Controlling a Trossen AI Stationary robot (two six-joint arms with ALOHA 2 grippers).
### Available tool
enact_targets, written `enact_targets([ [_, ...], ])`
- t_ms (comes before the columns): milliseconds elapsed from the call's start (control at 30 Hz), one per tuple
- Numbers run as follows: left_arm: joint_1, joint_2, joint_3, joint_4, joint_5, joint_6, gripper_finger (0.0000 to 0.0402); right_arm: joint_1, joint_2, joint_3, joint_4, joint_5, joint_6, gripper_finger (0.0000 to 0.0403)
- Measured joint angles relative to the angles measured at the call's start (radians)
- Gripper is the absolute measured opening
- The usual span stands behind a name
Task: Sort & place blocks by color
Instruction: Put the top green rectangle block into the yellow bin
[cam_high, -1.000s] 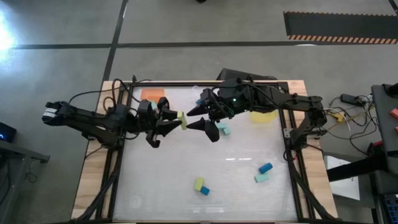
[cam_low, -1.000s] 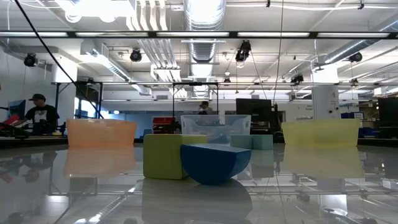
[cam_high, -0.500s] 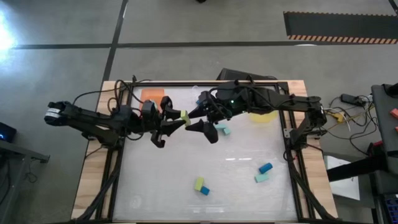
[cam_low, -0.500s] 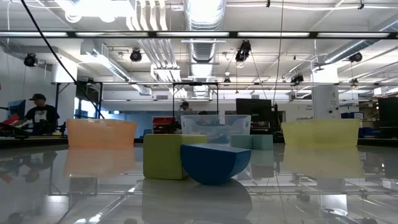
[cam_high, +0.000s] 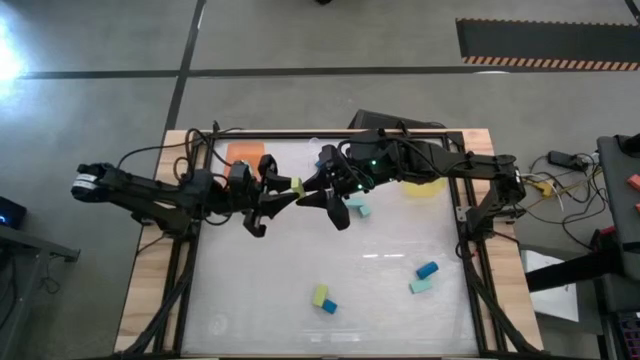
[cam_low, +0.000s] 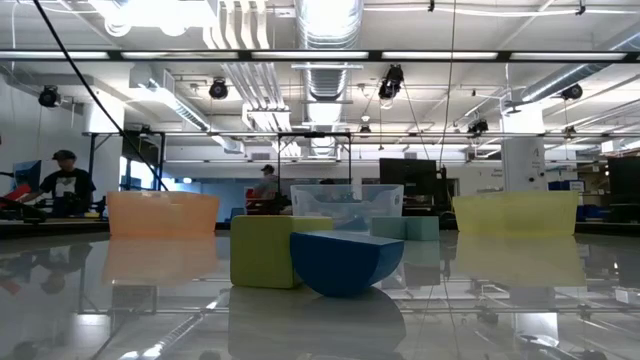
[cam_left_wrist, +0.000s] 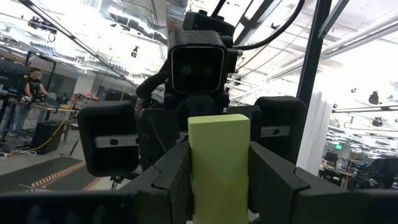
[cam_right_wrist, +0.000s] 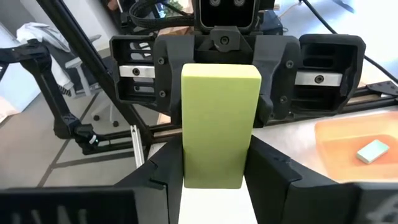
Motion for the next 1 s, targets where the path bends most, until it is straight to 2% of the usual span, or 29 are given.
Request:
enact_targets([
  [267,0.000,0.000,0.000,0.000,0.000,0.001,0.0130,0.000,0.000,0.000,-0.001,0.000,-0.006,0.0120],
  [633,0.000,-0.005,-0.001,-0.016,-0.004,-0.009,0.0218,-0.002,0.000,-0.001,-0.065,0.006,0.006,0.0120],
  [767,0.005,-0.047,-0.002,-0.078,-0.027,-0.006,0.0237,-0.009,0.000,0.000,-0.197,0.006,0.031,0.0120],
  [1000,0.006,-0.114,-0.010,-0.162,-0.076,-0.005,0.0239,-0.060,0.000,-0.021,-0.538,0.012,0.069,0.0120],
])
